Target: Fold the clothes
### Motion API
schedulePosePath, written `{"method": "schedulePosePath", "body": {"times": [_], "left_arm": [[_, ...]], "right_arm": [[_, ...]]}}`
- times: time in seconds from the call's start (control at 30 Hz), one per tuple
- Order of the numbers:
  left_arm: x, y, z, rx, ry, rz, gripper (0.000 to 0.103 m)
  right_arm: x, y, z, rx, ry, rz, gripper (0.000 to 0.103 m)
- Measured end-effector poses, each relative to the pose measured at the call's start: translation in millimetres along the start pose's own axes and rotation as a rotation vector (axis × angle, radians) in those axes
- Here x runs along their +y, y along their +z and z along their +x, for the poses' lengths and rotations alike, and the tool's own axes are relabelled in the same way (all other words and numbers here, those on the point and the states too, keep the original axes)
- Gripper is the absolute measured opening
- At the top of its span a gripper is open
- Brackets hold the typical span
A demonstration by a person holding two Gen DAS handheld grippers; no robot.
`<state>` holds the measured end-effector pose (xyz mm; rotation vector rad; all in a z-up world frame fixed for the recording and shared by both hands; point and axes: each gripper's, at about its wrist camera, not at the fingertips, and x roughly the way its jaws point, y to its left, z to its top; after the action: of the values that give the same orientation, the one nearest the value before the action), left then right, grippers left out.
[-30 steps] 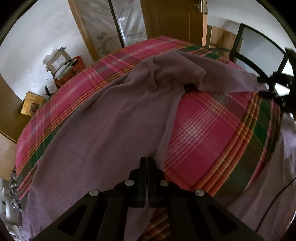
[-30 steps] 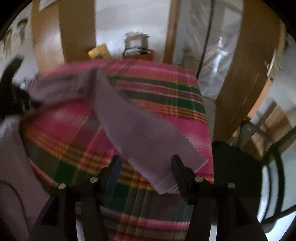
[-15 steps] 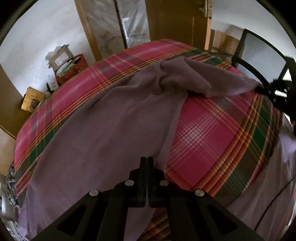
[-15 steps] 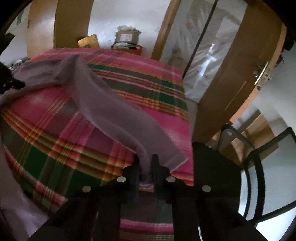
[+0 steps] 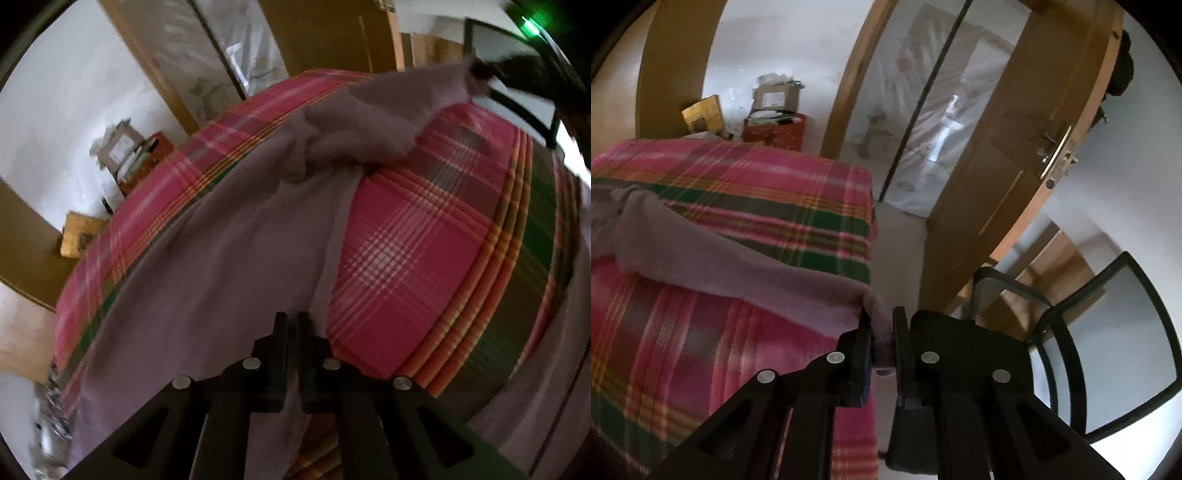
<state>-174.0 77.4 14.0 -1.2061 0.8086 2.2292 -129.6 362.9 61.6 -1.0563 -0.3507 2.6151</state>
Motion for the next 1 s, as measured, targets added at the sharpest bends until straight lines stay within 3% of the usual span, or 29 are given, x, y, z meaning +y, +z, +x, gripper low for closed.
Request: {"method": "schedulePosePath", "body": {"times": [0.3, 0.67, 1.0], "left_arm": [[-4, 4, 2, 0.001, -0.002, 0.029, 0.000], [28, 11, -41, -0.110, -0.139, -0.116, 0.000], [-2, -2, -17, -0.008, -0.084, -0.005, 0.002]], "right_arm": [[-9, 24, 27, 0.002, -0.004, 0.068, 0.010], [-11, 42, 38, -0.018, -0.032, 0.098, 0.010], [-12, 39, 46, 0.010, -0.024, 0.114, 0.010]]}}
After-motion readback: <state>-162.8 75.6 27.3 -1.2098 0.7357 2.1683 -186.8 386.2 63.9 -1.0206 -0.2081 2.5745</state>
